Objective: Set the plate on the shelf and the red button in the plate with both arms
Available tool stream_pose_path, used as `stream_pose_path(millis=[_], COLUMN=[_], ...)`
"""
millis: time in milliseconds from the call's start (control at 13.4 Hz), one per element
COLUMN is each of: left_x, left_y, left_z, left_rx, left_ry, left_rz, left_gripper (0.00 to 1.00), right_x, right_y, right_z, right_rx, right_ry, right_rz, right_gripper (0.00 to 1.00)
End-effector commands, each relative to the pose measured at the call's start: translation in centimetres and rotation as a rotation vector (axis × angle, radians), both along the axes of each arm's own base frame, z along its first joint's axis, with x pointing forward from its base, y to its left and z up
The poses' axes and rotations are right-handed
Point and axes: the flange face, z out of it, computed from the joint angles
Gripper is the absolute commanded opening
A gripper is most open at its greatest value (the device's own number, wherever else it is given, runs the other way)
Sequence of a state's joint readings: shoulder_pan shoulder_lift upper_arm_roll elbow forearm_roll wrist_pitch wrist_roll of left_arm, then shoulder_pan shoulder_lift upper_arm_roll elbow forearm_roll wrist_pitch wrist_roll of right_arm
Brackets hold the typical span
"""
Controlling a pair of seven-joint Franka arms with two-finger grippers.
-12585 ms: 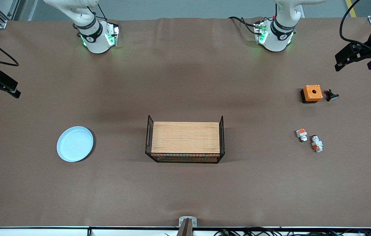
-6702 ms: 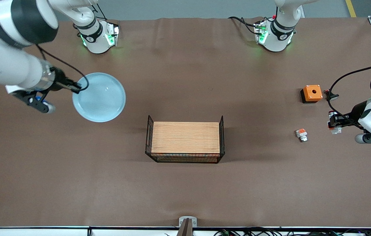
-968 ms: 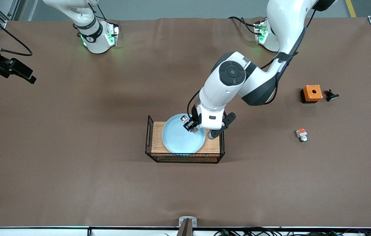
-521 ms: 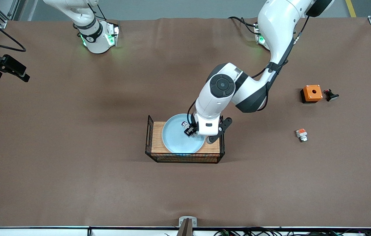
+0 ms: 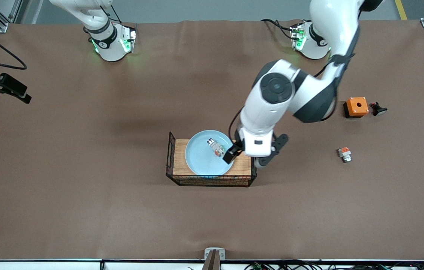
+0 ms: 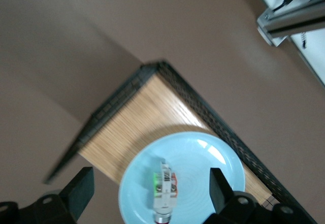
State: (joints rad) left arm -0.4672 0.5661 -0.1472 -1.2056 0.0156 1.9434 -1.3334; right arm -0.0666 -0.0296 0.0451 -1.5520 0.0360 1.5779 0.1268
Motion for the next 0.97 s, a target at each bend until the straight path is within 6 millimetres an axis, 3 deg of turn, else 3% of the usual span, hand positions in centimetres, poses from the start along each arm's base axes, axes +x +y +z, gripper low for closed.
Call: stream_pose_path(millis=[0, 149, 447, 670, 894], left_x=[0.0, 0.3, 0.1, -2.7, -5.3], left_y=[7.1, 13.8, 25.5, 30.9, 34.2], left_z=[7.3, 10.4, 13.1, 14.4, 15.3], left_rx=[0.060, 0.108, 0.173, 0.200, 0.220], left_ry=[-0.033, -0.033, 0.029, 0.032, 0.031], left_rz=[-0.078, -0.200, -0.420, -0.523, -0.603], left_gripper=[1.00, 1.00, 1.00, 1.00, 1.00], right_x=[1.2, 1.1, 1.1, 1.1, 1.1], right_y=[-0.7, -1.3, -1.3, -1.2, -1.2], right_z=[1.1, 1.2, 1.3, 1.2, 1.2], right_rx=[-0.014, -0.010, -0.013, -0.016, -0.016], right_ry=[-0.020, -0.023, -0.025, -0.023, -0.023], right_rz=[0.011, 0.001, 0.001, 0.003, 0.003], right_gripper=[1.00, 1.00, 1.00, 1.00, 1.00])
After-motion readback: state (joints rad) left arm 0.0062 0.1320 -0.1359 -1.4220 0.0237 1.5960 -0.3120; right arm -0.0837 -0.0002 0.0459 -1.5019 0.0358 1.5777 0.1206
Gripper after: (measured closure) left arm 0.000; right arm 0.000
